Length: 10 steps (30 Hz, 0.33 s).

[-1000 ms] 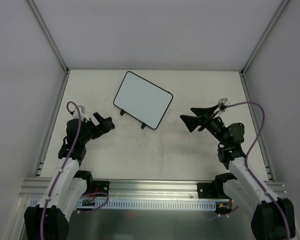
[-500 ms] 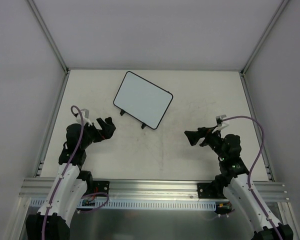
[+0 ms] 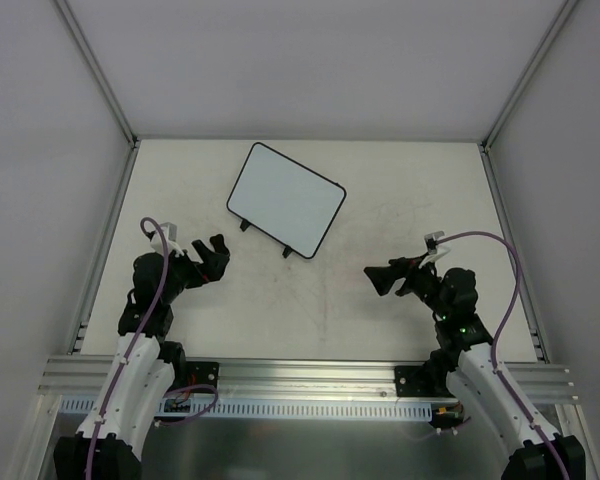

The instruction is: Erase the whiteboard

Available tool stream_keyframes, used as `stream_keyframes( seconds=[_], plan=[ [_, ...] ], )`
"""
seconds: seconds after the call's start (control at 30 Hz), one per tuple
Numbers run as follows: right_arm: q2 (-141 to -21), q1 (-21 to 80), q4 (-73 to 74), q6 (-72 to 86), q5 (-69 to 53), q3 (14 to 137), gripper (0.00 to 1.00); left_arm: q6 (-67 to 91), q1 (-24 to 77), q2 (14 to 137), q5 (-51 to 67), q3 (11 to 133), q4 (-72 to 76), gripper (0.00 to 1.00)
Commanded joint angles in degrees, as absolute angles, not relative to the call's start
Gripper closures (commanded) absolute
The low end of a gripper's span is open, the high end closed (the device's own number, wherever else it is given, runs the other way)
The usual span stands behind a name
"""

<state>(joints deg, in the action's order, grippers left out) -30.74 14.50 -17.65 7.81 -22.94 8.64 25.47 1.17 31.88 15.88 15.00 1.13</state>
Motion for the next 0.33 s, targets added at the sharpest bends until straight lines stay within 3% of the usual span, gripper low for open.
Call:
stream_keyframes(
  seconds=[0.0,0.3],
  plan=[
    [-30.06,14.68,-22.85,7.21,-25.4,8.53,0.01,24.26,1.58,32.95,15.03,15.2,2.64,0.01],
    [-31.11,14.68,-22.76,7.29,-25.05,8.7,0.01,24.17,1.58,33.84,14.68,15.64,2.64,0.01]
  ],
)
